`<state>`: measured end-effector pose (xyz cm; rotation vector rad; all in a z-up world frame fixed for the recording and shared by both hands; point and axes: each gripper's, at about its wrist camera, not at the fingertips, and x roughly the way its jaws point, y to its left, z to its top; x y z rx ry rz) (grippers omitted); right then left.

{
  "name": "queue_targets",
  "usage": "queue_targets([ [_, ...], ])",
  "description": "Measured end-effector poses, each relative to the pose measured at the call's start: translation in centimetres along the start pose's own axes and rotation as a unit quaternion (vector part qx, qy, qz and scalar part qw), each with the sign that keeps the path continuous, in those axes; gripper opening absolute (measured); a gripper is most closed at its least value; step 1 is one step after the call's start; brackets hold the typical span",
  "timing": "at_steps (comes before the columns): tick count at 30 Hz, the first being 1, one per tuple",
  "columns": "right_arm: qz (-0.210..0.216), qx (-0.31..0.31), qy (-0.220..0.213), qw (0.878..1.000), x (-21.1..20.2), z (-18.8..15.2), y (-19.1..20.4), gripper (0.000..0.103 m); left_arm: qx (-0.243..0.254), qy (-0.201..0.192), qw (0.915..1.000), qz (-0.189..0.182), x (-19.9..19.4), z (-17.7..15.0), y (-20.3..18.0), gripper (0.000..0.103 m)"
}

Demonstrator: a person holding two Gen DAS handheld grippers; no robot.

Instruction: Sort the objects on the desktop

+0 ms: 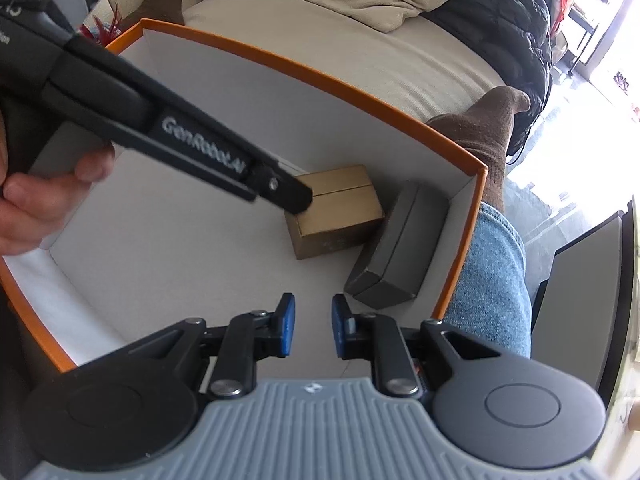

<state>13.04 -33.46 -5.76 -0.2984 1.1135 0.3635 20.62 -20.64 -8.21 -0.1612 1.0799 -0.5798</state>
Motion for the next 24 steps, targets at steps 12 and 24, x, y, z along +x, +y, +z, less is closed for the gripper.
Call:
queue_targets([
  [12, 0.012, -0.005, -0.001, 1.0, -0.3, 0.1, 0.8, 0.021, -0.017, 0.045, 0.9987, -0.017, 2.7, -0.2, -0.2, 0.043],
  [24, 0.018, 0.02, -0.002, 1.0, 2.0, 1.7, 1.2, 0.018, -0.056, 0.047, 0.9964, -0.043, 2.4, -0.2, 0.3, 0.036],
])
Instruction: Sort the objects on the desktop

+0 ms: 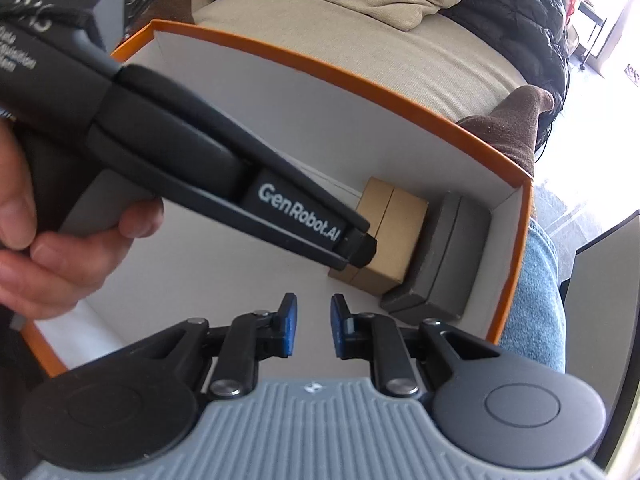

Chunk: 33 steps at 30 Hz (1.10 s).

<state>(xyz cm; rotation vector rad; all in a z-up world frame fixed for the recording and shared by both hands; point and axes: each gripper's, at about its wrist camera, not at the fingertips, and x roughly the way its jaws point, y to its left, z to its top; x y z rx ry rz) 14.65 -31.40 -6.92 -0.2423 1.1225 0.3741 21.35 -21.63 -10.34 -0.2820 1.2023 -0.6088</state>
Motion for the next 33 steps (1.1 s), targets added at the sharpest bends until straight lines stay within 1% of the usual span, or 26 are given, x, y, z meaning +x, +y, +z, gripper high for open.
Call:
queue_targets([
  [2, -0.001, 0.015, -0.002, 1.0, 0.5, 0.5, -0.3, 0.019, 0.01, -0.02, 0.9997, 0.011, -1.1, 0.1, -0.2, 0.036],
  [5, 0.006, 0.051, 0.002, 0.999, 1.3, 1.2, -0.9, 0.019, 0.024, -0.045, 0.9979, 0.04, -2.7, 0.4, -0.4, 0.036],
  [8, 0.013, 0.088, 0.006, 0.996, 1.7, 1.7, -1.4, 0.019, 0.03, -0.059, 0.9967, 0.046, -4.4, 0.5, -0.4, 0.036],
  [10, 0.021, 0.099, 0.012, 0.995, 1.8, 1.9, -1.2, 0.02, 0.038, -0.07, 0.9955, 0.052, -5.6, 0.3, -0.5, 0.036],
  [12, 0.04, 0.1, 0.017, 0.994, 1.7, 2.0, -0.4, 0.02, 0.05, -0.08, 0.9938, 0.06, -7.0, 0.1, -0.7, 0.036],
  [14, 0.041, 0.098, 0.01, 0.994, 1.5, 2.5, 0.2, 0.02, 0.059, -0.084, 0.9922, 0.071, -8.0, -0.2, -0.6, 0.036],
  [18, 0.014, 0.107, -0.008, 0.994, 1.8, 3.7, 1.0, 0.019, 0.074, -0.085, 0.9867, 0.117, -9.4, -0.7, -0.4, 0.037],
  [19, 0.012, 0.116, -0.01, 0.993, 1.9, 4.1, 1.0, 0.019, 0.075, -0.086, 0.986, 0.122, -9.7, -0.8, -0.3, 0.037],
  [21, -0.005, 0.127, -0.012, 0.992, 2.3, 4.8, 0.9, 0.019, 0.071, -0.084, 0.9867, 0.12, -10.1, -1.1, 0.1, 0.037],
  [23, -0.045, 0.12, -0.008, 0.992, 2.9, 5.1, 1.2, 0.019, 0.067, -0.084, 0.987, 0.119, -10.6, -1.4, 0.5, 0.037],
  [24, -0.064, 0.116, -0.004, 0.991, 3.3, 5.3, 1.2, 0.018, 0.067, -0.087, 0.9867, 0.12, -10.9, -1.6, 0.7, 0.037],
  [25, -0.073, 0.114, 0.0, 0.991, 4.0, 5.7, 0.6, 0.016, 0.067, -0.089, 0.9866, 0.12, -11.2, -1.8, 0.8, 0.037],
  [27, -0.079, 0.113, -0.001, 0.99, 4.2, 6.0, 0.5, 0.015, 0.066, -0.094, 0.9865, 0.118, -11.9, -2.1, 1.1, 0.037],
  [29, -0.09, 0.109, 0.002, 0.99, 4.5, 6.4, 0.4, 0.011, 0.065, -0.1, 0.9857, 0.119, -12.8, -2.3, 1.4, 0.037],
  [31, -0.105, 0.104, -0.001, 0.989, 4.7, 6.5, 0.3, 0.0, 0.063, -0.107, 0.985, 0.12, -13.5, -2.6, 1.8, 0.037],
  [33, -0.112, 0.106, -0.003, 0.988, 4.8, 6.7, 0.2, 0.0, 0.058, -0.111, 0.9843, 0.123, -14.3, -2.8, 2.3, 0.037],
])
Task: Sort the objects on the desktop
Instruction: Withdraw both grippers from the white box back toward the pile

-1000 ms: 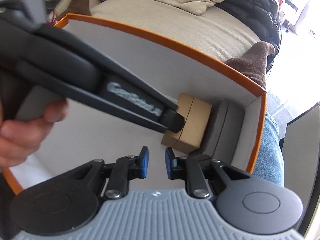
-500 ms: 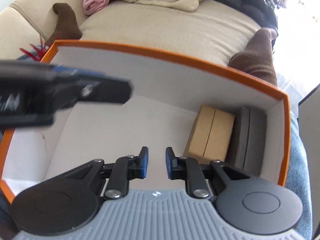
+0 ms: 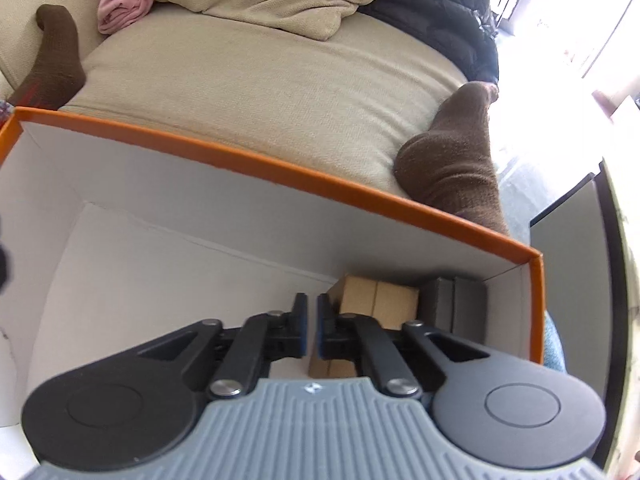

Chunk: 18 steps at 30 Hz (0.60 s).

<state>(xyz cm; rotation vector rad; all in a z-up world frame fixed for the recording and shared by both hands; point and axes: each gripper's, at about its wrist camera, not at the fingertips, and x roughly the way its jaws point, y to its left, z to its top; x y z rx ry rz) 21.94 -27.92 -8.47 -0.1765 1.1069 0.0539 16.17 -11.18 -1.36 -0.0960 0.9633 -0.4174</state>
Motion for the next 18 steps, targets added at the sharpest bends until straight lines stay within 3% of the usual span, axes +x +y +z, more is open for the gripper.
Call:
queue_targets([
  [4, 0.01, -0.005, -0.005, 1.0, -0.4, 0.0, 0.1, 0.006, -0.012, -0.006, 0.9998, 0.014, -1.2, -0.3, 1.5, 0.037],
  [9, 0.026, -0.01, -0.036, 0.999, -3.4, -0.6, 0.4, 0.007, -0.016, -0.02, 0.9994, 0.024, -3.1, -0.8, 3.2, 0.037],
  [12, 0.033, -0.015, -0.08, 0.996, -6.2, -1.3, 0.7, 0.008, -0.015, -0.032, 0.9987, 0.036, -4.7, -1.3, 4.3, 0.037],
  [15, 0.052, -0.02, -0.129, 0.99, -9.2, -1.9, 1.4, 0.024, -0.021, -0.049, 0.9974, 0.049, -6.7, -1.7, 5.7, 0.037],
  [18, 0.069, -0.03, -0.163, 0.984, -11.7, -2.2, 2.7, 0.026, -0.038, -0.066, 0.9953, 0.06, -9.2, -2.2, 7.9, 0.037],
])
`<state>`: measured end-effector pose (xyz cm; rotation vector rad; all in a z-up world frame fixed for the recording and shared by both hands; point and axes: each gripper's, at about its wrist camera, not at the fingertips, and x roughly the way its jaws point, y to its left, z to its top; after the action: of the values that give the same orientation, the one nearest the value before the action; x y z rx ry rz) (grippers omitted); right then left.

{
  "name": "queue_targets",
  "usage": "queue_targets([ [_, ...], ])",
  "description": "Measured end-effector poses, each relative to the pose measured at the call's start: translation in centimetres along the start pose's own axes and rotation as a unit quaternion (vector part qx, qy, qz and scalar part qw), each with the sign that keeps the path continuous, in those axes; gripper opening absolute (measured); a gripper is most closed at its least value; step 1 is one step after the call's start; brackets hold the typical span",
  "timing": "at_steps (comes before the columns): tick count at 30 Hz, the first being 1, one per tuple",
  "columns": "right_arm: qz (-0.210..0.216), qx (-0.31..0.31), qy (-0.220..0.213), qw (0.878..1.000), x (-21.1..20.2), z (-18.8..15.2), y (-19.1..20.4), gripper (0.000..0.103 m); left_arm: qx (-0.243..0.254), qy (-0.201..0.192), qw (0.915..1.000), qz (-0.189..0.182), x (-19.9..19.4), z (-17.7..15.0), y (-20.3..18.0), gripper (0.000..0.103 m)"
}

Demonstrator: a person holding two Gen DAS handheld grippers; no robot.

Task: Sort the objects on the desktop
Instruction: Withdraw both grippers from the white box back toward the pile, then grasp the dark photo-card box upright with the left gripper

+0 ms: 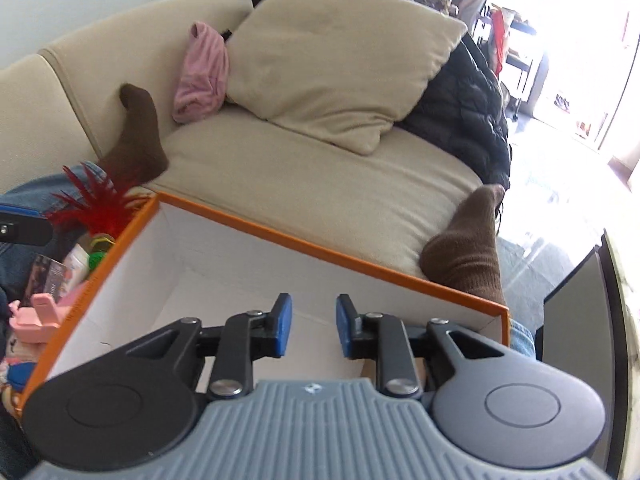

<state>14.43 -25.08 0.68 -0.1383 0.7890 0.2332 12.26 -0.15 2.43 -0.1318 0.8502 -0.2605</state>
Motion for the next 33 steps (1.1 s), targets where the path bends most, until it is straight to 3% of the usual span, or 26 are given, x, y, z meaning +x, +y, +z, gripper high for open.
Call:
queue_targets([
  [4, 0.033, -0.007, -0.028, 0.999, -1.8, 1.1, 2.4, 0.026, -0.032, -0.031, 0.9974, 0.057, -3.0, 0.3, 4.3, 0.037],
  [8, 0.077, -0.025, -0.037, 0.996, -2.2, 2.2, 5.4, 0.026, -0.055, -0.035, 0.9929, 0.099, -4.4, 0.3, 7.8, 0.037],
  [14, 0.137, -0.042, -0.002, 0.99, 0.0, 3.3, 10.2, 0.026, -0.078, 0.015, 0.9935, 0.082, -2.6, -1.0, 10.2, 0.038],
  [17, 0.155, -0.051, 0.025, 0.986, 1.8, 3.5, 12.4, 0.025, -0.081, 0.045, 0.9922, 0.084, -0.8, -2.3, 10.3, 0.048],
  [23, 0.175, -0.082, 0.066, 0.979, 5.0, 3.2, 15.5, 0.025, -0.066, 0.087, 0.9891, 0.098, 3.1, -3.5, 8.9, 0.05],
  [29, 0.183, -0.088, 0.077, 0.976, 6.6, 3.4, 15.8, 0.025, -0.039, 0.117, 0.9811, 0.149, 6.9, -4.1, 7.5, 0.052],
  [33, 0.189, -0.091, 0.083, 0.974, 7.1, 3.4, 15.7, 0.025, -0.045, 0.142, 0.9772, 0.151, 8.6, -4.2, 7.6, 0.053],
])
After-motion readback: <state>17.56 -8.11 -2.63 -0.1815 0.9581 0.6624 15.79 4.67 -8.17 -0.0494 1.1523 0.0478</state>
